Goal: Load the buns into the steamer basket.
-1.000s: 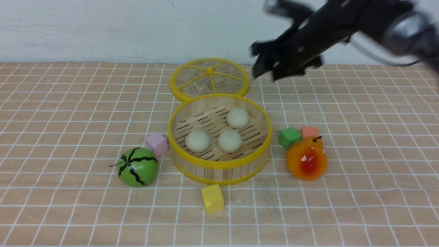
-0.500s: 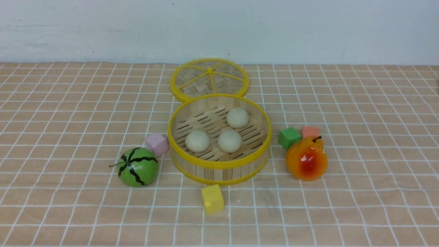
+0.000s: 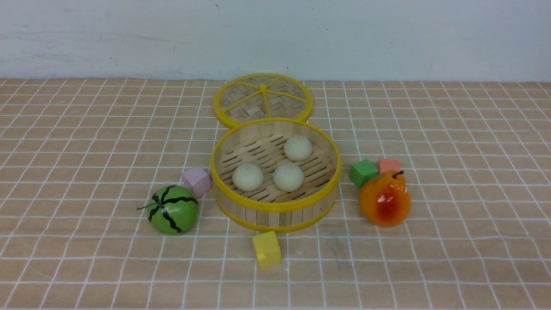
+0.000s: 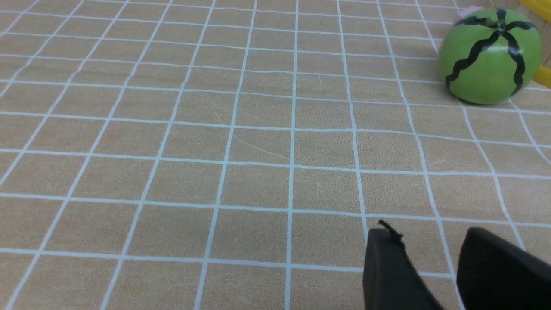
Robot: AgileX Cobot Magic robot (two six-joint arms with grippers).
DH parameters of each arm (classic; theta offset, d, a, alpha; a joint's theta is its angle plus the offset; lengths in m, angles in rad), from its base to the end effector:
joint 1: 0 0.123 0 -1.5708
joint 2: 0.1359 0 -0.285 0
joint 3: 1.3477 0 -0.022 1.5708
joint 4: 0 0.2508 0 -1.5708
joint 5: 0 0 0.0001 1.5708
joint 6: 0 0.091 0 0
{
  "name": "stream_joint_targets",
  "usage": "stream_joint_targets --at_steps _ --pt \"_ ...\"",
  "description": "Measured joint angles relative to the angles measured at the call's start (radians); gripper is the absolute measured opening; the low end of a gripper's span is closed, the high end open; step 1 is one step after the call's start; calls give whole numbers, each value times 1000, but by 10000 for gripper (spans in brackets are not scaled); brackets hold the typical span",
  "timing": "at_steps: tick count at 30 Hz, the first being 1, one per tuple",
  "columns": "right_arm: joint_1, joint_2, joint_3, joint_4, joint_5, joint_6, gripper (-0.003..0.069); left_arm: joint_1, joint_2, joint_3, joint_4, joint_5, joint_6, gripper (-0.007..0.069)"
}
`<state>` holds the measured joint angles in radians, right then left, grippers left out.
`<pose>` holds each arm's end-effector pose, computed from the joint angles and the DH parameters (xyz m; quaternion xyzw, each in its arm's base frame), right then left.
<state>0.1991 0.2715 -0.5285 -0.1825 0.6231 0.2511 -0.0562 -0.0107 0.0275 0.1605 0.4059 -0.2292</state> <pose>0.0550 0.0012 0.3169 -0.0064 0.7956 0.0490 0.6037 0.0520 0.0028 0.1686 -0.0286 0.8132 -0.0143 0.5811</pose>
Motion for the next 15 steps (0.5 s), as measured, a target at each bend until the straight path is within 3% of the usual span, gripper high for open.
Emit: stream_joint_targets --at_steps 6,15 --pt "0 -254 58 -8 -16 0 -15 0 0 0 0 0 0 238" --pt "0 -282 87 -22 145 5 -10 0 0 0 -1 0 0 238"
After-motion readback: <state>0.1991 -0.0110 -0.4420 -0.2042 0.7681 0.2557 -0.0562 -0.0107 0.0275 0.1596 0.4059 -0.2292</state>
